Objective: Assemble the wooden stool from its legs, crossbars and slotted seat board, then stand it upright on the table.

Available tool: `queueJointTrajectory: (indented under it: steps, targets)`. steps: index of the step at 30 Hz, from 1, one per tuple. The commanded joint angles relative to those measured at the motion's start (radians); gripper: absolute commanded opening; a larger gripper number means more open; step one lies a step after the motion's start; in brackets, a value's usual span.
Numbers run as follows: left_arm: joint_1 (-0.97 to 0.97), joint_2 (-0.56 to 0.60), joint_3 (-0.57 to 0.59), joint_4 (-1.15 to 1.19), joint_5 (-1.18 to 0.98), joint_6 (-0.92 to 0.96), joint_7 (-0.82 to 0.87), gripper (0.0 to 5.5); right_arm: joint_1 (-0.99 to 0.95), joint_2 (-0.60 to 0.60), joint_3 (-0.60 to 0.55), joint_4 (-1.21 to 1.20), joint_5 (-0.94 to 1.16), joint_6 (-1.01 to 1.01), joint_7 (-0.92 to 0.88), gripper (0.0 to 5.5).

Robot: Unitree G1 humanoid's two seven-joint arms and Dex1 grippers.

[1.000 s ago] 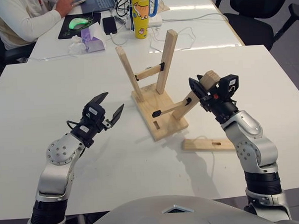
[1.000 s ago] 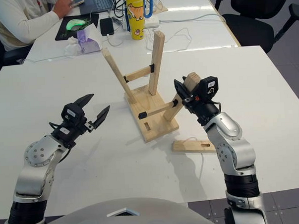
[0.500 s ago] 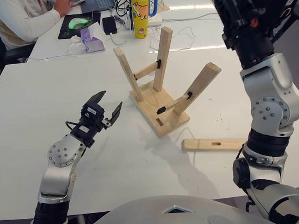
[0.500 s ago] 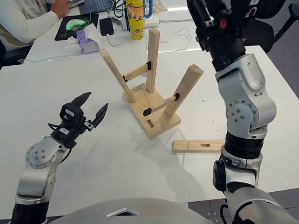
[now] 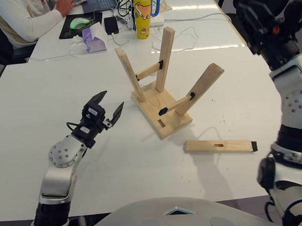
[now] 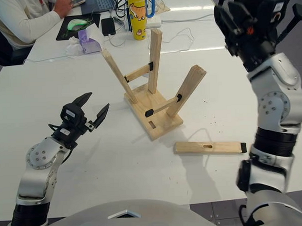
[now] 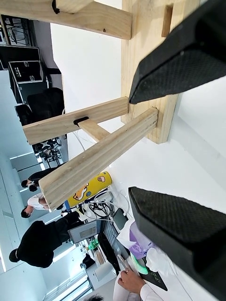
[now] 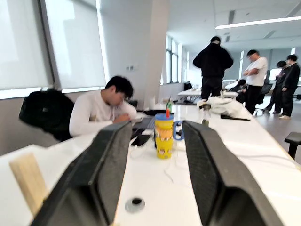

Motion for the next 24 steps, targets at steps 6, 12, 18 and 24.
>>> queueJointTrajectory:
  steps: [6, 12, 18, 24]
  targets:
    - [0.034, -0.036, -0.007, -0.012, 0.039, -0.007, 0.055, 3.26, 0.24, -0.505, 0.287, 0.315, -0.27, -0.206, 0.881, 1.99]
    - [0.041, -0.053, -0.025, -0.014, 0.056, -0.012, 0.076, 3.26, 0.304, -0.553, 0.418, 0.32, -0.393, -0.399, 1.046, 2.41]
    - [0.035, -0.067, -0.033, -0.007, 0.067, -0.016, 0.083, 3.26, 0.26, -0.483, 0.455, 0.398, -0.48, -0.544, 1.007, 3.06]
    - [0.023, -0.07, -0.038, 0.001, 0.067, -0.018, 0.078, 3.26, 0.27, -0.415, 0.485, 0.458, -0.565, -0.643, 0.944, 3.06]
